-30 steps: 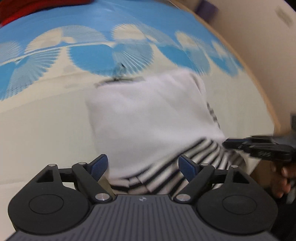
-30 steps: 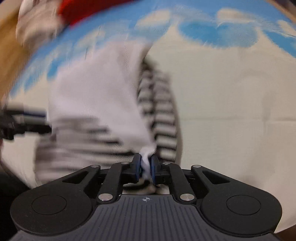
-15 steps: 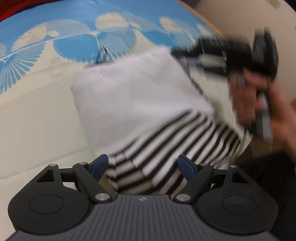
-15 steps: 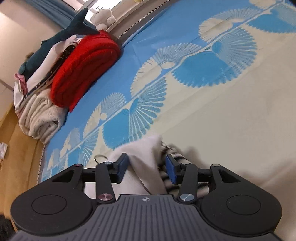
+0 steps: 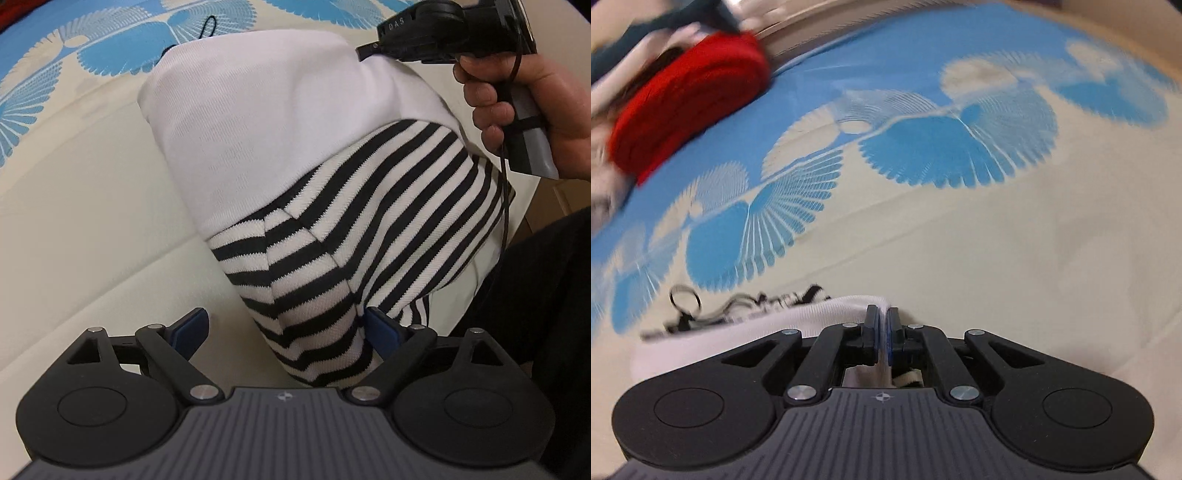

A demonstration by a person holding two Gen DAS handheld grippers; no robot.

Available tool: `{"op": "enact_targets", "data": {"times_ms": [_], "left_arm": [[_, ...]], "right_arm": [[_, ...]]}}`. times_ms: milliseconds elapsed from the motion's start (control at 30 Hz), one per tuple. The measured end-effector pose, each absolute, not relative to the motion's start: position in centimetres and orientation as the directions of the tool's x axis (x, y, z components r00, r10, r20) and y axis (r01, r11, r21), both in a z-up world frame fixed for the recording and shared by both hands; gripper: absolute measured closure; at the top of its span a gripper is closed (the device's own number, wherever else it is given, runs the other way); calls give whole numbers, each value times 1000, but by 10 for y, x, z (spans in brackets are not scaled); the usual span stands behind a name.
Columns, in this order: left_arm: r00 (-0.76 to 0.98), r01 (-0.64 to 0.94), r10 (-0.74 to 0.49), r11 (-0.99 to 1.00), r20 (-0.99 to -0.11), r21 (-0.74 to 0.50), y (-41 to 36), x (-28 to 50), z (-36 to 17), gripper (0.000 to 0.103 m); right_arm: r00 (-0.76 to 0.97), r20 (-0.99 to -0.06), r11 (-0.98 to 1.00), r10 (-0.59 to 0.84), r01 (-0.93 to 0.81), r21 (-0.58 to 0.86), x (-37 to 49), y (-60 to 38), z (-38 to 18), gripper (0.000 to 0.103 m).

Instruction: Fold small clothes

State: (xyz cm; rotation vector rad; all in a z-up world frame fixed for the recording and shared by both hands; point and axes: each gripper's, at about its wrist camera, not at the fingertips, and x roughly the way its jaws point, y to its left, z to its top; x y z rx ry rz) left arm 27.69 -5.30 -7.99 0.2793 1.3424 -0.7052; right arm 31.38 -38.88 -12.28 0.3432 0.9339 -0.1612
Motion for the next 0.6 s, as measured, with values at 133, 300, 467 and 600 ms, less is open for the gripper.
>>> {"op": "enact_targets", "data": {"times_ms": [133, 300, 467, 600], "left_arm": [[65, 570, -350, 781, -934, -254, -41, 283, -71, 10], [169, 389, -448, 849, -878, -358, -1, 307, -49, 10], [285, 200, -430, 901, -857, -386, 18, 330, -41, 10], [313, 130, -420, 908, -852, -399, 14, 340, -40, 10]], "right_arm": [[648, -761, 909, -22, 330, 255, 299, -409, -107, 87], [699, -693, 902, 175, 168, 398, 261, -421, -80, 59], [572, -757, 919, 314, 18, 394, 238, -409, -86, 59], [507, -770, 910, 387, -75, 407, 228, -405, -93, 97]]}}
